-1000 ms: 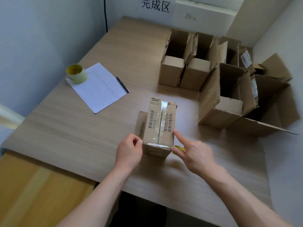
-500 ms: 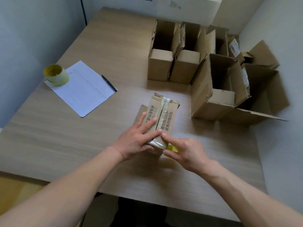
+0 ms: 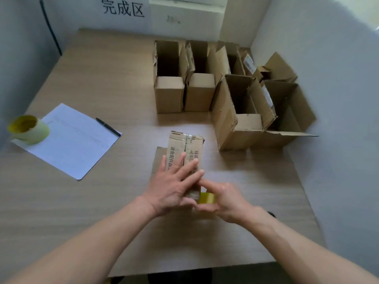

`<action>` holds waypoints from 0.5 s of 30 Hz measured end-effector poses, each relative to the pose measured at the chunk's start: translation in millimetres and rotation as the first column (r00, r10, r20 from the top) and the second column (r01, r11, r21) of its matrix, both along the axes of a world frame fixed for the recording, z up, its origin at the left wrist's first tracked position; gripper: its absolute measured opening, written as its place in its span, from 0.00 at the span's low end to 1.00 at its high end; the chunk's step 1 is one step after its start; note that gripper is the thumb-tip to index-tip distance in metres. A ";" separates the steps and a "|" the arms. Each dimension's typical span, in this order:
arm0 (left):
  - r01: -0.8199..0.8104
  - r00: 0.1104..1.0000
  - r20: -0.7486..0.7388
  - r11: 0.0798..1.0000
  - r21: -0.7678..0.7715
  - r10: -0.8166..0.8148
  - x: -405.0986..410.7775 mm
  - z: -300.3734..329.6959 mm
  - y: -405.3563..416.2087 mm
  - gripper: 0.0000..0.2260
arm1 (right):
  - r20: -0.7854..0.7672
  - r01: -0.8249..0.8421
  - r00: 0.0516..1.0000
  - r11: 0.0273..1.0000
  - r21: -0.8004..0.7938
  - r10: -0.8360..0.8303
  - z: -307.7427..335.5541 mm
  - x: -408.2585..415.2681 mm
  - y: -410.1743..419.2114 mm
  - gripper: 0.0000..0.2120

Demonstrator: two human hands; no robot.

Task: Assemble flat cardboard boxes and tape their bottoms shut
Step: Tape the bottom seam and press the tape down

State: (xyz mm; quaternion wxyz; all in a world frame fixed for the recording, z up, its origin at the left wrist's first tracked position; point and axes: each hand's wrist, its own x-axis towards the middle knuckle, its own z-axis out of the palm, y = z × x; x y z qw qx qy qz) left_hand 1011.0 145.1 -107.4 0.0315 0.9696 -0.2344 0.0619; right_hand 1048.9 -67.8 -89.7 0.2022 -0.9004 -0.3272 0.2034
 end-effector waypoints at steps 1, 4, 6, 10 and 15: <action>0.043 0.999 0.022 0.999 0.023 -0.043 0.8 -1.4 1.0 0.36 | -0.070 0.019 0.997 1.000 -0.009 -0.019 2.1 -3.2 -3.0 0.34; 0.094 0.995 0.032 0.993 0.068 -0.097 2.1 -3.1 2.8 0.33 | -0.259 0.088 0.963 0.996 0.035 -0.076 4.8 -15.7 -16.9 0.36; 0.101 0.995 -0.020 0.989 0.106 -0.099 1.8 -0.4 1.4 0.31 | -0.360 0.195 0.919 0.979 0.061 -0.160 7.0 -21.7 -24.7 0.35; 0.078 0.994 -0.086 0.993 0.093 -0.070 -6.7 11.8 -7.3 0.23 | -0.549 0.357 0.793 0.932 0.063 -0.266 15.0 -10.2 -32.0 0.28; 0.060 0.996 -0.075 0.997 0.055 -0.056 -13.0 19.6 -20.5 0.19 | -0.676 0.185 0.728 0.982 0.033 -0.114 30.7 23.2 -33.4 0.08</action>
